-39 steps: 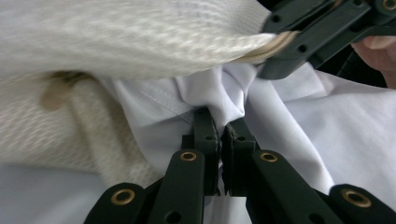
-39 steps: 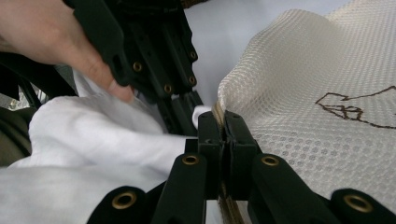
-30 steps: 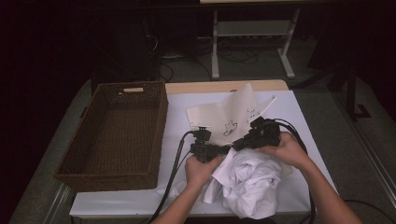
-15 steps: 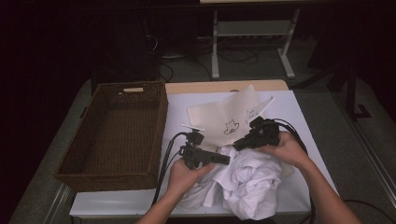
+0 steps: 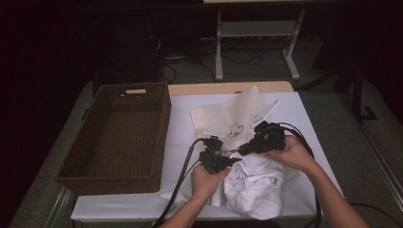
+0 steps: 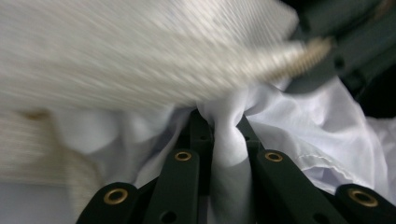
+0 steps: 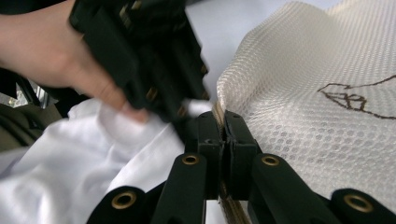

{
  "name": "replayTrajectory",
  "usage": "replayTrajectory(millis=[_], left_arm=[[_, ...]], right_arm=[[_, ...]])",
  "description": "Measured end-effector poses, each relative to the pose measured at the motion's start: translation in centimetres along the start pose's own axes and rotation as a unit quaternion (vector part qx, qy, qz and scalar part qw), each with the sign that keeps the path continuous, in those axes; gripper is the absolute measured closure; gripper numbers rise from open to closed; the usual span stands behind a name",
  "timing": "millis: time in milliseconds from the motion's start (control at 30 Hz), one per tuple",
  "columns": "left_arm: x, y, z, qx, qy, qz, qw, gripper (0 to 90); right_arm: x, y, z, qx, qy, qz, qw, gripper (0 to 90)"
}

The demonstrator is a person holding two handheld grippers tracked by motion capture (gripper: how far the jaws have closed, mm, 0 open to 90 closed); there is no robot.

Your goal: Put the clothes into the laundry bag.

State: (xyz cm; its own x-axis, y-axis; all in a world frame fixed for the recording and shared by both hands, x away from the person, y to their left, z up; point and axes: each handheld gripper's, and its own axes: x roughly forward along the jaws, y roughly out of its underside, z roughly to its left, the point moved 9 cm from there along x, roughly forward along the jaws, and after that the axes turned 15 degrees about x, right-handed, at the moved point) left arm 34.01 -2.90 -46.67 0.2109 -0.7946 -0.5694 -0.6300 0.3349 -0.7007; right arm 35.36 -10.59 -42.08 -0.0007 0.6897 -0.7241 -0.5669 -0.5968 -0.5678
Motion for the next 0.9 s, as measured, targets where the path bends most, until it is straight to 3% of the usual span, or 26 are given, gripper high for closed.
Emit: replayTrajectory(millis=[100, 133, 200, 300, 433, 567, 633, 700, 767, 900], left_arm=[[-1.2, -0.7, 0.0, -0.008, 0.012, -0.021, 0.9997, 83.2], [-1.7, -0.9, -0.1, -0.001, 0.014, -0.026, 0.9996, 83.2], [-2.6, -1.1, -0.4, 0.016, 0.010, -0.027, 0.9994, 83.3], [-4.3, -1.9, -0.6, 0.020, 0.007, -0.039, 0.9990, 83.4], [-5.4, -2.5, -0.1, 0.037, -0.017, -0.039, 0.9984, 83.5], [-3.6, -1.6, 2.2, 0.028, -0.059, -0.015, 0.9978, 83.4], [-2.9, -1.2, 3.3, 0.016, -0.066, -0.007, 0.9977, 83.2], [-2.8, -0.9, 3.4, 0.011, -0.064, -0.004, 0.9979, 82.4], [-3.1, -0.7, 3.1, 0.017, -0.063, 0.007, 0.9978, 79.1], [-4.8, -0.3, 2.2, 0.017, -0.048, 0.020, 0.9985, 59.1]], right_arm=[[-0.4, -0.3, 0.5, -0.002, -0.010, -0.011, 0.9999, 86.4], [-0.6, -0.5, 0.7, -0.005, -0.013, -0.015, 0.9998, 86.4], [-0.9, -0.9, 1.3, -0.014, -0.021, -0.022, 0.9994, 86.4], [-1.1, -1.7, 2.2, -0.024, -0.026, -0.029, 0.9990, 86.5], [-1.4, -2.9, 2.9, -0.034, -0.028, -0.043, 0.9981, 86.5], [-0.3, -2.7, 2.3, -0.024, -0.015, -0.023, 0.9993, 86.5], [0.4, -2.2, 1.7, -0.018, -0.005, -0.011, 0.9998, 86.4], [0.9, -1.7, 0.9, -0.010, 0.008, 0.002, 0.9999, 86.4], [1.1, -1.5, 0.7, -0.004, 0.002, 0.005, 1.0000, 86.3], [1.0, -1.5, 0.4, -0.003, 0.003, 0.004, 1.0000, 86.3]])
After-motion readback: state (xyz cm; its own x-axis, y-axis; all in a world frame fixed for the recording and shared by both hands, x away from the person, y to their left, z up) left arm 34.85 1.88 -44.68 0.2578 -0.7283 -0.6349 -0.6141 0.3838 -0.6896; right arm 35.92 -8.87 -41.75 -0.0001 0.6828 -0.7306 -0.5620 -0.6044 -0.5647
